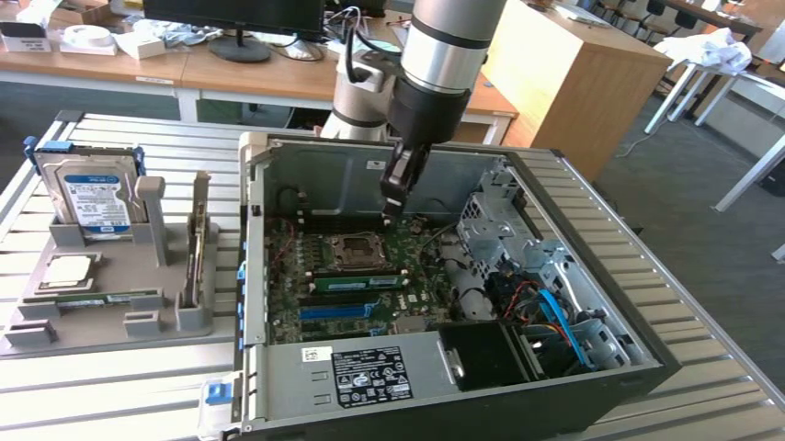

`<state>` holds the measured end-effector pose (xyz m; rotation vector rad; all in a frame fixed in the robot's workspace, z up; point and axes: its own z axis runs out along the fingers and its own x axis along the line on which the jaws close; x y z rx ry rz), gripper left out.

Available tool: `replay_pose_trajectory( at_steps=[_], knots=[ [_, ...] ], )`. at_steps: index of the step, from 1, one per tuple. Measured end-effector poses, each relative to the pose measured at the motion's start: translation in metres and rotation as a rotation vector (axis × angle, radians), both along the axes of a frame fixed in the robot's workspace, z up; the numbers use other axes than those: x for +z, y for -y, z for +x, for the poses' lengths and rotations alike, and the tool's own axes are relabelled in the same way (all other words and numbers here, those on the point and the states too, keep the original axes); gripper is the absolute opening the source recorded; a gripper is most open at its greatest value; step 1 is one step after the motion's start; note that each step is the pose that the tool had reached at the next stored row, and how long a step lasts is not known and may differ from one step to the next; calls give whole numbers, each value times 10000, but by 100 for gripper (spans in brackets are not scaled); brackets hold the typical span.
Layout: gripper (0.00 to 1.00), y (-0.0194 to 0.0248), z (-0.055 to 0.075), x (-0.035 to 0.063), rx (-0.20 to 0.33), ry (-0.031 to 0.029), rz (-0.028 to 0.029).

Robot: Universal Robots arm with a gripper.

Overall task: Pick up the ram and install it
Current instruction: 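Press down the ram until it locks into place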

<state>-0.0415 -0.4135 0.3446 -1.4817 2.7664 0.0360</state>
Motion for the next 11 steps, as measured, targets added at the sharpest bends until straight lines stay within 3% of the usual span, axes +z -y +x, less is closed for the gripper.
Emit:
replay_pose_trajectory(
  at_steps=[11],
  knots=[
    [10, 0, 0, 0, -1736, 0, 0]
  ],
)
